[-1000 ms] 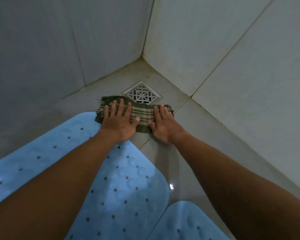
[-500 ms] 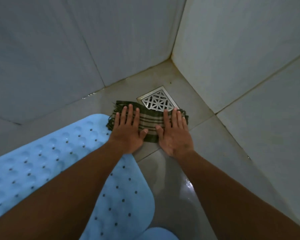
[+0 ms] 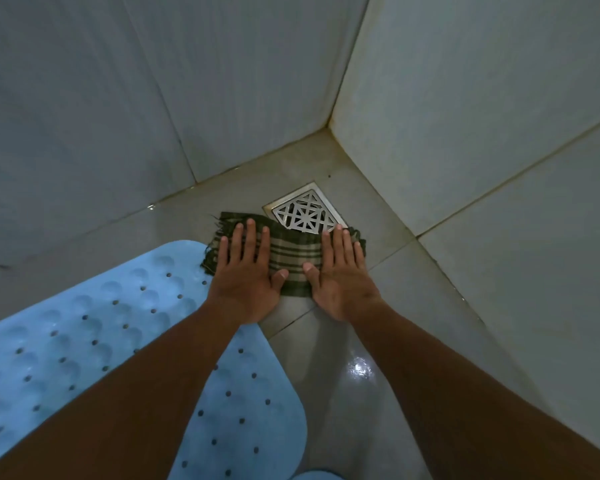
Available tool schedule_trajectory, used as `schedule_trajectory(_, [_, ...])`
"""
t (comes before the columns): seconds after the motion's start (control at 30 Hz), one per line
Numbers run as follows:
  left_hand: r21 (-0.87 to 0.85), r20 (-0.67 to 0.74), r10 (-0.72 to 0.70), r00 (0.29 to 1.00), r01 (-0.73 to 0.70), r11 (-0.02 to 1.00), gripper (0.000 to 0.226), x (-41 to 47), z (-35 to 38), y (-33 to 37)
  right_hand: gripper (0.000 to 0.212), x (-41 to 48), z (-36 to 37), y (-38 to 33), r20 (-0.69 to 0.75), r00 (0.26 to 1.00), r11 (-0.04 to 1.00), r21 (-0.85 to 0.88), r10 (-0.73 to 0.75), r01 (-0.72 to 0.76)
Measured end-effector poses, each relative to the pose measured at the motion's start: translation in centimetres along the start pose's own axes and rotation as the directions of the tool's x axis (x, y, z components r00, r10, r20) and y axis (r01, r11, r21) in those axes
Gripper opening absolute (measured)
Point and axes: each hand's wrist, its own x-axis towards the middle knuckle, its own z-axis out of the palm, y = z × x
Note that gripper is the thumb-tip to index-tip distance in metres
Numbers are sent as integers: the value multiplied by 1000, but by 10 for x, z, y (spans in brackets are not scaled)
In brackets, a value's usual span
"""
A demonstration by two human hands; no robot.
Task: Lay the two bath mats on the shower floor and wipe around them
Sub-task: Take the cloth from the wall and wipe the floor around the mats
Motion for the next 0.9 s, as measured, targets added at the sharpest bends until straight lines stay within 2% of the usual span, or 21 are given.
schedule_trajectory(0.2, [56, 1, 6, 1000, -6, 998, 80, 1, 2, 1, 72, 1, 8, 4, -45, 999, 1000, 8, -4, 5])
schedule_trajectory(0.3, [67, -8, -52, 999, 53, 996, 78, -3, 0, 7, 73, 4, 11, 8, -75, 996, 998, 23, -52, 54])
schedule_trajectory(0.47, [65, 47, -238, 970, 235, 970, 81, -26, 10, 61, 70, -11, 12, 47, -42, 976, 975, -69, -212, 209])
schedule_trajectory(0.7, [-29, 21, -339, 940, 340, 940, 80, -83, 40, 148, 70, -64, 24, 112, 14, 955, 944, -153, -295, 293])
schedule_trajectory(0.9, [-112, 24, -428, 904, 428, 897, 77, -108, 56, 186, 67, -75, 30, 133, -2, 938, 932, -115, -347, 345])
